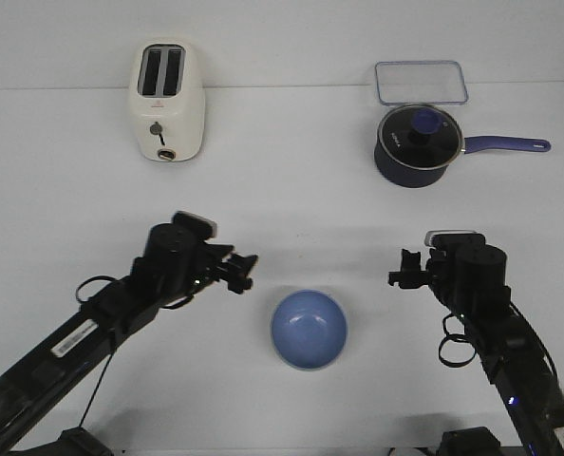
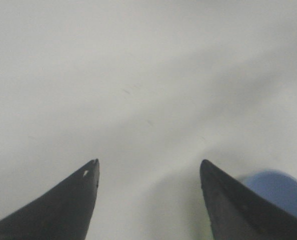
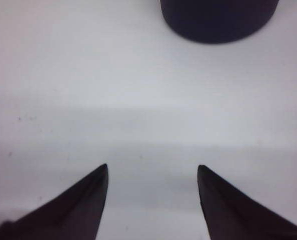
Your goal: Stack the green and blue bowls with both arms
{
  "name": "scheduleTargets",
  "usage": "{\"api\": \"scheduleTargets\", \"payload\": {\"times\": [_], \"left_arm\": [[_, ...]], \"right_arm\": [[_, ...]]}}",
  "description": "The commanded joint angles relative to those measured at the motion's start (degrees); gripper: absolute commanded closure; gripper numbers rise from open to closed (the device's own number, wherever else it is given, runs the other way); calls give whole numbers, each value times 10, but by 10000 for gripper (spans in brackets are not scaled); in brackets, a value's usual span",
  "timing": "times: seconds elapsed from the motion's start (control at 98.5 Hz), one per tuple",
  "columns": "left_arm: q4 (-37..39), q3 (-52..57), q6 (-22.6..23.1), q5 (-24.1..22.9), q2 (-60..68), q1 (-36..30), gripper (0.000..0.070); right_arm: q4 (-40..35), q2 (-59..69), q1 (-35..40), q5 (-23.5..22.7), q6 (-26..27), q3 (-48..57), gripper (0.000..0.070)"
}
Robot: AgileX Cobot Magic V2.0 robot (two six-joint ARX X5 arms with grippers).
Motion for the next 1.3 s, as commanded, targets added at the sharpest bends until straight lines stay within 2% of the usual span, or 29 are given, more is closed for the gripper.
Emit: {"api": "scheduleTargets", "payload": {"times": [0.0,0.071,0.102,0.183,0.294,0.457,0.528,0.66,0.853,1.289], "left_arm": [[-9,12,46,-58,-27,28,465],[-23,12,80,-100,-62,66,700],[-30,12,88,-114,-76,83,681],[-45,9,101,-139,-108,130,688],[-33,-22,104,-140,-159,189,688],[101,-170,104,-140,-278,250,688],[167,-243,104,-140,-334,267,688],[242,-337,101,-140,-409,290,689],[244,-348,92,-139,-424,297,687],[244,-348,93,-139,-427,297,686]], "right_arm": [[12,-10,1,-3,-12,3,430],[16,-25,1,-11,-15,3,625],[17,-33,1,-11,-15,3,700],[20,-59,1,-11,-17,2,700],[56,-119,1,-11,-22,-22,700],[132,-260,1,-12,-61,-113,700],[155,-315,1,-7,-61,-154,700],[185,-394,1,38,-56,-214,700],[185,-410,1,66,-55,-222,700],[184,-410,1,65,-55,-222,700]]}}
